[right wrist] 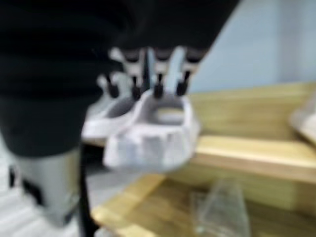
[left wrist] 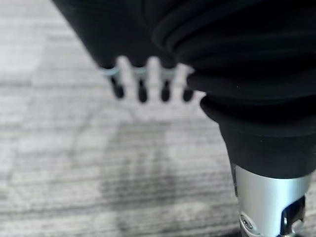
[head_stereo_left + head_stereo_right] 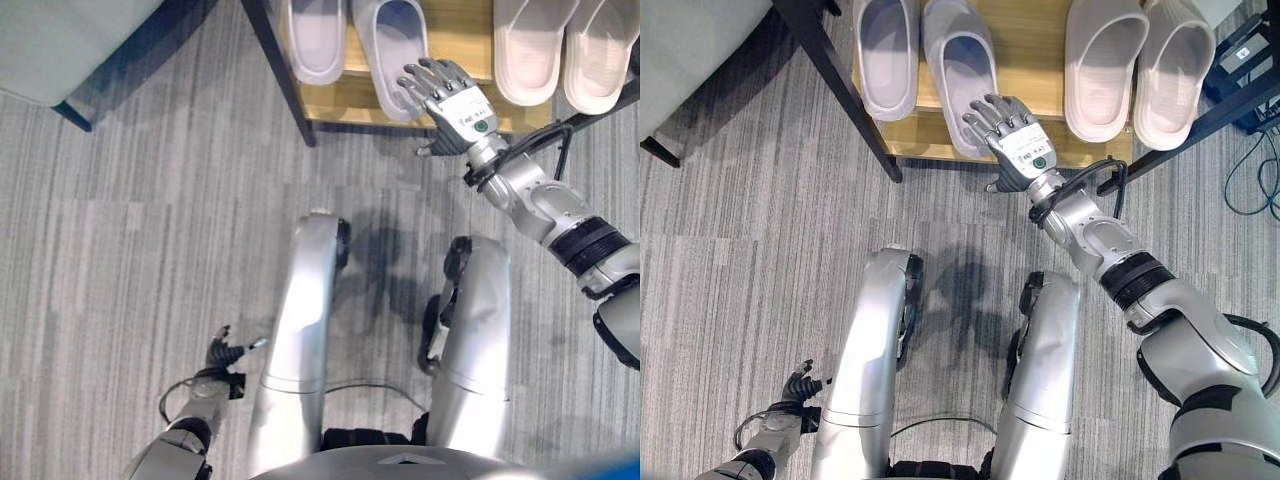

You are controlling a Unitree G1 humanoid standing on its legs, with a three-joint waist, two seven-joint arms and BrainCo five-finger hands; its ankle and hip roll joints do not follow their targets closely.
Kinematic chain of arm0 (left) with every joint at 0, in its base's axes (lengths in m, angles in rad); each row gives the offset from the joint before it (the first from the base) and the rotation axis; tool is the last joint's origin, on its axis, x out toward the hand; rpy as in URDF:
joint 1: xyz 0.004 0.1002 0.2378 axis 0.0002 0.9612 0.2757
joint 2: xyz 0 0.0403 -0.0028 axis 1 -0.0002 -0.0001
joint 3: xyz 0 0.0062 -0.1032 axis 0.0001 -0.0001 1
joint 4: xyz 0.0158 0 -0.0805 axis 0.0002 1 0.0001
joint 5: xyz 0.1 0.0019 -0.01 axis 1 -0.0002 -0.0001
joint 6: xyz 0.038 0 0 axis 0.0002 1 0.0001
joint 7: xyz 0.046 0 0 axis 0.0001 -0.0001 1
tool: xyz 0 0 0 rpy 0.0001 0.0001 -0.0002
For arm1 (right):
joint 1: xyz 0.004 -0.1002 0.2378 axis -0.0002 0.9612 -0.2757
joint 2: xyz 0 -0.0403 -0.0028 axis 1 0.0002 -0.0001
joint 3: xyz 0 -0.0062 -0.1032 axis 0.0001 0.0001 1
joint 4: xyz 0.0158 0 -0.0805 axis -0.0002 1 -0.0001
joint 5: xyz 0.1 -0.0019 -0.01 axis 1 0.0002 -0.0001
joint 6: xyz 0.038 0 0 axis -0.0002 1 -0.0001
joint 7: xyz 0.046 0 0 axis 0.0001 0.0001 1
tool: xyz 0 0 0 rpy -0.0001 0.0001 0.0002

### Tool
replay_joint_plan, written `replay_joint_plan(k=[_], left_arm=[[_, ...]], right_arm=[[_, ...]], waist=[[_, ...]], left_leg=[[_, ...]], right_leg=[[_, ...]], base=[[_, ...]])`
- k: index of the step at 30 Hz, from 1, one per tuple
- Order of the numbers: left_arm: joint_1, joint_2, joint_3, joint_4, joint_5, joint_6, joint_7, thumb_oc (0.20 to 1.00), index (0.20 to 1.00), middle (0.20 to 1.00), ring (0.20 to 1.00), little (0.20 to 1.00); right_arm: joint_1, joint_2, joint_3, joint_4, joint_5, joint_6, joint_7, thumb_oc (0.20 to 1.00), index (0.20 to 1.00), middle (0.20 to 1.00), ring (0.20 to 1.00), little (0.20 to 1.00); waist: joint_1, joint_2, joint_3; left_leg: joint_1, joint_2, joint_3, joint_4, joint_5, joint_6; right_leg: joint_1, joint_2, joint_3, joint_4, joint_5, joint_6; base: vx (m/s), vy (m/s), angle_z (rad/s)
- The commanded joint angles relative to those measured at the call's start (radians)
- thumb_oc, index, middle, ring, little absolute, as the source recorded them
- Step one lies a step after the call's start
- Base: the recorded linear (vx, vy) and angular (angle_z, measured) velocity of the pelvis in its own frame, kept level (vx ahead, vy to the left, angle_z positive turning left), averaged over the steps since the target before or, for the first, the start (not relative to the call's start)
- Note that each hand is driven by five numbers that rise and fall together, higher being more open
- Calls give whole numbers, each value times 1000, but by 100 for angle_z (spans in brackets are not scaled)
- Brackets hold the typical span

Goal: Arrange the slippers neatly on the shoe rack.

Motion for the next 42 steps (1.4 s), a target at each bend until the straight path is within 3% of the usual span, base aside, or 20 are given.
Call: replay_joint_plan(k=[1,13,20,26,33,42], left_arm=[[-6,6,-49,38,33,-20,39,1000,1000,1000,1000,1000],[-34,39,-76,64,81,-29,96,1000,1000,1000,1000,1000],[-34,39,-81,83,109,-24,126,1000,1000,1000,1000,1000],[-84,85,-139,96,263,-15,210,1000,1000,1000,1000,1000],[-127,126,-169,99,330,-6,256,1000,1000,1000,1000,1000],[-121,106,-166,134,310,2,257,1000,1000,1000,1000,1000]], right_arm=[[-96,-14,18,-38,2,-1,-32,1000,1000,1000,1000,1000],[-259,1,231,194,-163,71,-119,1000,1000,1000,1000,1000],[-281,21,249,241,-172,82,-131,1000,1000,1000,1000,1000],[-350,103,283,385,-156,95,-177,1000,1000,1000,1000,1000],[-400,147,313,492,-151,114,-196,1000,1000,1000,1000,1000],[-453,197,296,622,-90,124,-207,1000,1000,1000,1000,1000]], waist=[[40,-5,0],[65,0,0],[69,5,0],[72,4,0],[76,5,0],[80,6,0]], left_leg=[[54,18,-90,101,-156,-37],[54,25,-90,103,-160,-40],[54,20,-95,107,-160,-43],[54,20,-92,113,-160,-46],[54,21,-94,116,-159,-49],[54,22,-90,120,-159,-54]], right_leg=[[55,-46,197,52,217,4],[49,-47,203,52,216,0],[55,-48,199,55,218,-1],[60,-48,200,60,219,-2],[60,-47,204,64,221,-2],[63,-43,205,69,223,-1]], base=[[0,0,0],[1,3,0],[0,0,0],[8,18,-1],[3,9,2],[0,2,-1]])
